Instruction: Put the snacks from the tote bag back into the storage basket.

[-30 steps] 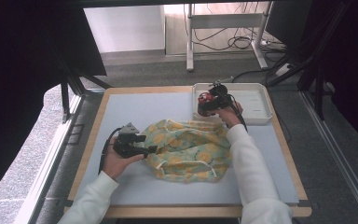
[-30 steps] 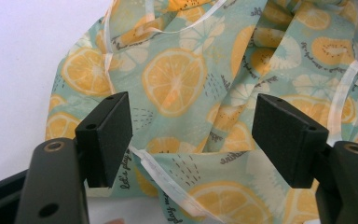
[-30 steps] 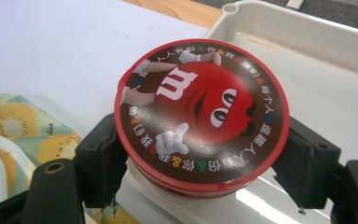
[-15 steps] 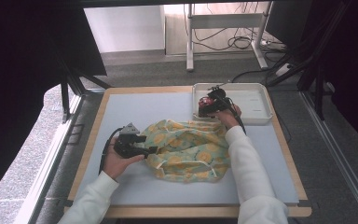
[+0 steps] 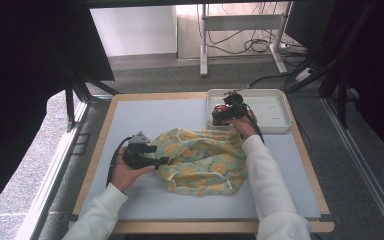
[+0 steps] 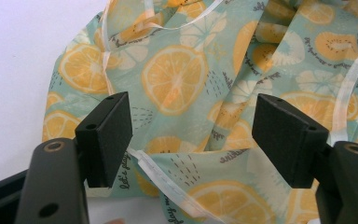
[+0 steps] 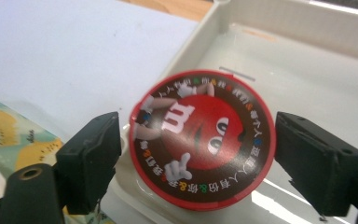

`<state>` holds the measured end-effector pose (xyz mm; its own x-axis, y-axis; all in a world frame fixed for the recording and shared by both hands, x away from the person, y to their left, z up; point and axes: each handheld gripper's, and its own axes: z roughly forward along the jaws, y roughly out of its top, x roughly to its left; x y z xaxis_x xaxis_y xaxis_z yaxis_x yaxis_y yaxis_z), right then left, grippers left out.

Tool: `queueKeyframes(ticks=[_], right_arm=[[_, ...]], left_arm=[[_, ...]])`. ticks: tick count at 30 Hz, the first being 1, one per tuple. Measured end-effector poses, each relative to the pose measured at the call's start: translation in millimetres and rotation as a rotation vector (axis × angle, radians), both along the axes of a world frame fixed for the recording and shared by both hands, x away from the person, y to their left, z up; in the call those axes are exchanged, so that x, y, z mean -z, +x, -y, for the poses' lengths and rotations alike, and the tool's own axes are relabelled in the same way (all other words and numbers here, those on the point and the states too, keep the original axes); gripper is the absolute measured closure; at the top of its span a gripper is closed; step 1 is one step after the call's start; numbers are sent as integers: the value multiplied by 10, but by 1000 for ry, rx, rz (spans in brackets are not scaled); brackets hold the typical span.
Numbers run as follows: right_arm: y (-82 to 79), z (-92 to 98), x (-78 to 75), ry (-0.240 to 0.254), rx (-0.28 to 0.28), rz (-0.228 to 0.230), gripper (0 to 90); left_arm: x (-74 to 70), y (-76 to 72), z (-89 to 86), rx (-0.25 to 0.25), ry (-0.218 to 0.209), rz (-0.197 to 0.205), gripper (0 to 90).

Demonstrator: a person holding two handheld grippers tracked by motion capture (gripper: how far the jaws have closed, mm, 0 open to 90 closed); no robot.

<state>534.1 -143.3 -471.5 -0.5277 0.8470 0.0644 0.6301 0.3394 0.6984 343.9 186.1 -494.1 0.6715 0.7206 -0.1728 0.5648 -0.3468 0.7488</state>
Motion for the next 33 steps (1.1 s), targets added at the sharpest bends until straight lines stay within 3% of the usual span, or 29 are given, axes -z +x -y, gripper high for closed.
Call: queueKeyframes(ticks=[10,17,21,29,33], right_arm=[[-192,53,-236,45,-19,54,149],[-403,108,-334,90,-68,72,168],[-523,124,-366,87,-104,82,173],[-831,189,-420,132,-157,108,176],[-1075,291,-443,148,-181,133,178]], left_arm=[[-8,4,-17,-8,2,2,290],[-27,-17,-23,-15,2,21,292],[-29,-22,-25,-16,2,20,292],[-47,-36,-31,-19,1,35,295],[-49,-41,-36,-28,-6,34,295]])
